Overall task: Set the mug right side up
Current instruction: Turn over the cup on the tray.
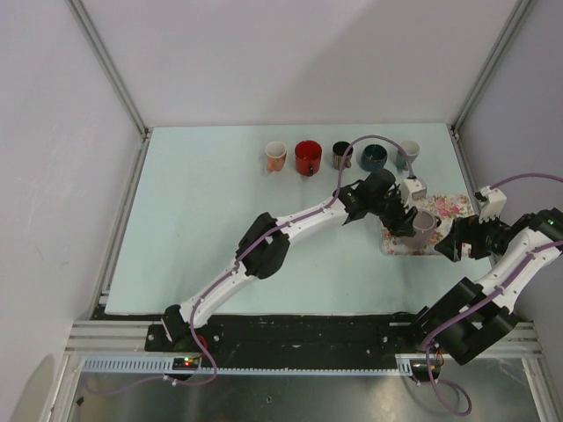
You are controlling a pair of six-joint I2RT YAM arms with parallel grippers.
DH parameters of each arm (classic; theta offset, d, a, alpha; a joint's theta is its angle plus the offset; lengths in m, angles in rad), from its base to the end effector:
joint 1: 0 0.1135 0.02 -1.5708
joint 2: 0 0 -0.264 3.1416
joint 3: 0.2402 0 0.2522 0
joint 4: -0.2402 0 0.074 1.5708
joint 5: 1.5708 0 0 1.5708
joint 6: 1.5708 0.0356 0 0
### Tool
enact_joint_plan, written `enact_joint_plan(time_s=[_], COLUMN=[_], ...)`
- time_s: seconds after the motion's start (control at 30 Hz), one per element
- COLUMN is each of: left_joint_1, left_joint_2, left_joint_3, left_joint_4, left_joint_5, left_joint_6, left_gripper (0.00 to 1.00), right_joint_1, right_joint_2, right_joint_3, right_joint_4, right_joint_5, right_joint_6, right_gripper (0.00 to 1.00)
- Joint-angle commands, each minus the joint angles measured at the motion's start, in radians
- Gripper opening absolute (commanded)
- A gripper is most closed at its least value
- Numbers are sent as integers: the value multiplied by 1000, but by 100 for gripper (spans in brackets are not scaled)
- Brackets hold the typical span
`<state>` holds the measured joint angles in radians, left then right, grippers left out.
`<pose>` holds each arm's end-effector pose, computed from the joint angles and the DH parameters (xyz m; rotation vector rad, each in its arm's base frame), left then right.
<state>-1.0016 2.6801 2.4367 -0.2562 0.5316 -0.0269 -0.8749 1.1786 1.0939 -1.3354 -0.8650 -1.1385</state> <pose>0.3084 -0.5155 0.1801 1.3342 1.7640 -1.1549 0.1380 -0.1229 0.3005 -0.3819 2.2708 0.4212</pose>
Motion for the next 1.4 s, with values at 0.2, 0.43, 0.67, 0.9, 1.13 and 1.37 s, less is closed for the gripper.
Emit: enact_joint_plan(time_s=[0.2, 0.43, 0.67, 0.9, 1.13, 1.37], left_joint_1=[25, 41, 65, 105, 150, 194], left_joint_2=[-108, -158, -205, -275, -400, -555], left_joint_3=[-30, -90, -139, -199, -339, -537], left_joint_4=[-46, -46, -46, -46, -49, -59], left_joint_5=[93, 99, 87, 87, 107, 116], left_joint_6=[-75, -79, -62, -52, -13, 50], left_gripper=[56, 88, 99, 100, 100, 100], right_joint_1=[-6, 70, 207, 284, 333, 461], right_joint_2=[17, 58, 98, 278, 426, 477], right_joint_3=[0, 0, 6, 119, 212, 218], right_joint_4=[31, 174, 382, 367, 256, 334], right_joint_5=[-24, 36, 227, 264, 185, 268], right_joint_6=[39, 236, 439, 459, 432, 533], right_gripper=[99, 99, 99, 99, 99, 98])
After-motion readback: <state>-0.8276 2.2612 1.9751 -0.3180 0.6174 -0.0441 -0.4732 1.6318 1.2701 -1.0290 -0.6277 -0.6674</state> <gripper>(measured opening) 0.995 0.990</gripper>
